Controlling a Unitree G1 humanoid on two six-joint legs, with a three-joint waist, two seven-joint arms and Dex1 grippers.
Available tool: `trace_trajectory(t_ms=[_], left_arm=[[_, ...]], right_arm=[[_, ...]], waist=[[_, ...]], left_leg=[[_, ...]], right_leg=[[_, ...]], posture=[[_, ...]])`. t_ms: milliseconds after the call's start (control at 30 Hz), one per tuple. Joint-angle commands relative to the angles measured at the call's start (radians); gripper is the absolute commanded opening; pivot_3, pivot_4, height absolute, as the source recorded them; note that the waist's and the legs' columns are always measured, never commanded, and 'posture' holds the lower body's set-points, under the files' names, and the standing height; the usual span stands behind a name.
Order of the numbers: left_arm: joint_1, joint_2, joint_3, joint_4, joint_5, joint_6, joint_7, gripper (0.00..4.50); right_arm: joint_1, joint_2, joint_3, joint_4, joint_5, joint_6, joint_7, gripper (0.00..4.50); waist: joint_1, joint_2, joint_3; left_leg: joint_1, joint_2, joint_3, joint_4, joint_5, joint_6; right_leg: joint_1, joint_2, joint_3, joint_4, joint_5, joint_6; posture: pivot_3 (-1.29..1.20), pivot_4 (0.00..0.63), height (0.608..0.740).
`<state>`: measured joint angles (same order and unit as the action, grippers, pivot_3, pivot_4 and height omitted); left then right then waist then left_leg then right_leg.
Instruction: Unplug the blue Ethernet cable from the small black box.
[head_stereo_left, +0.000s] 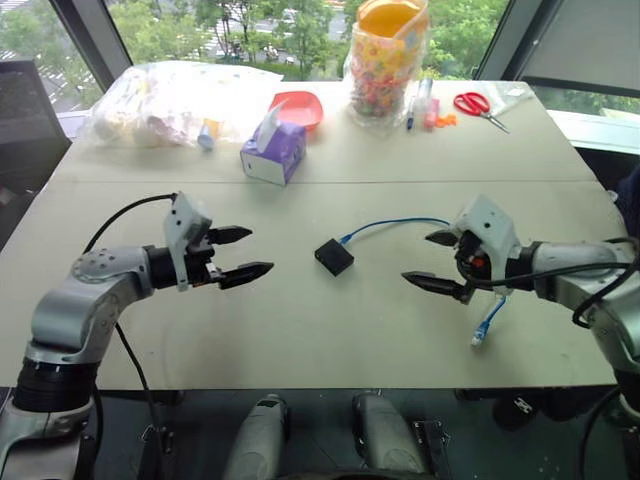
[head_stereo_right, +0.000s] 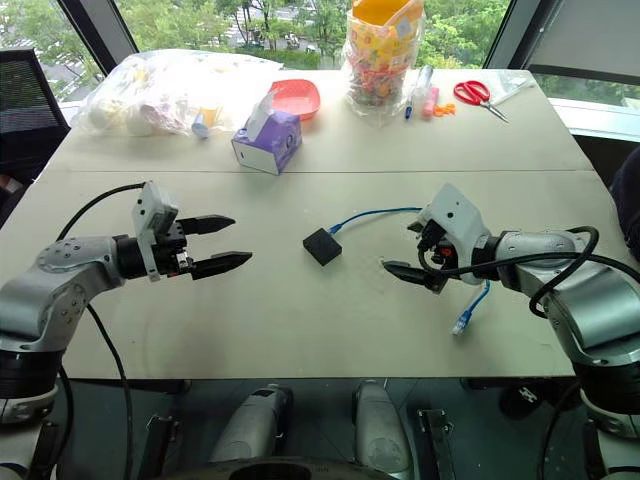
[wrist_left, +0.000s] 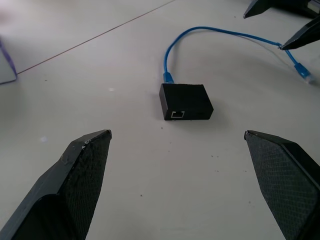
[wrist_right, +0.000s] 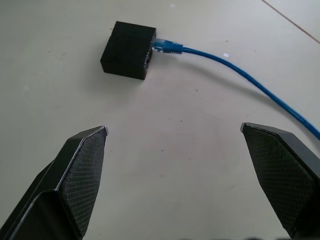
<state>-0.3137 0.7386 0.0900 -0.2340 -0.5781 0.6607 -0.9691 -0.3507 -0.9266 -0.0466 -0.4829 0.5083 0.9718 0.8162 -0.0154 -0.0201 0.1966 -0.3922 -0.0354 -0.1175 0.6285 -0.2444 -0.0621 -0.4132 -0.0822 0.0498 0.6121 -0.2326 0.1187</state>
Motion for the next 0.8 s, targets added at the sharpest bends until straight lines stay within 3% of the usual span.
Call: trace_trajectory(t_ms=[33, 433, 800], left_arm=[[-0.021, 0.023, 0.008, -0.014, -0.015, 0.002, -0.026, 4.45], [-0.013, 0.050, -0.002, -0.045, -0.025, 0.024, -0.049, 4.45], [-0.092, 0.058, -0.056, 0.023, 0.000, 0.019, -0.089, 4.45]], right_arm=[[-0.068, -0.036, -0.013, -0.010, 0.027, -0.004, 0.041, 4.50], [-0.201, -0.073, 0.091, 0.116, -0.049, -0.113, 0.134, 4.50], [-0.411, 0.017, 0.287, 0.417, -0.204, -0.288, 0.270, 4.50]], waist=[[-0.002, 0.000, 0.000], [-0.001, 0.000, 0.000], [-0.007, 0.000, 0.000]], left_leg=[[0.000, 0.000, 0.000, 0.000, 0.000, 0.000], [0.000, 0.000, 0.000, 0.000, 0.000, 0.000], [0.000, 0.000, 0.001, 0.000, 0.000, 0.000]], right_leg=[[0.000, 0.000, 0.000, 0.000, 0.000, 0.000], [-0.001, 0.000, 0.000, 0.000, 0.000, 0.000], [-0.001, 0.000, 0.000, 0.000, 0.000, 0.000]], posture=[[0.00, 0.150, 0.740], [0.00, 0.150, 0.740], [0.00, 0.150, 0.740]])
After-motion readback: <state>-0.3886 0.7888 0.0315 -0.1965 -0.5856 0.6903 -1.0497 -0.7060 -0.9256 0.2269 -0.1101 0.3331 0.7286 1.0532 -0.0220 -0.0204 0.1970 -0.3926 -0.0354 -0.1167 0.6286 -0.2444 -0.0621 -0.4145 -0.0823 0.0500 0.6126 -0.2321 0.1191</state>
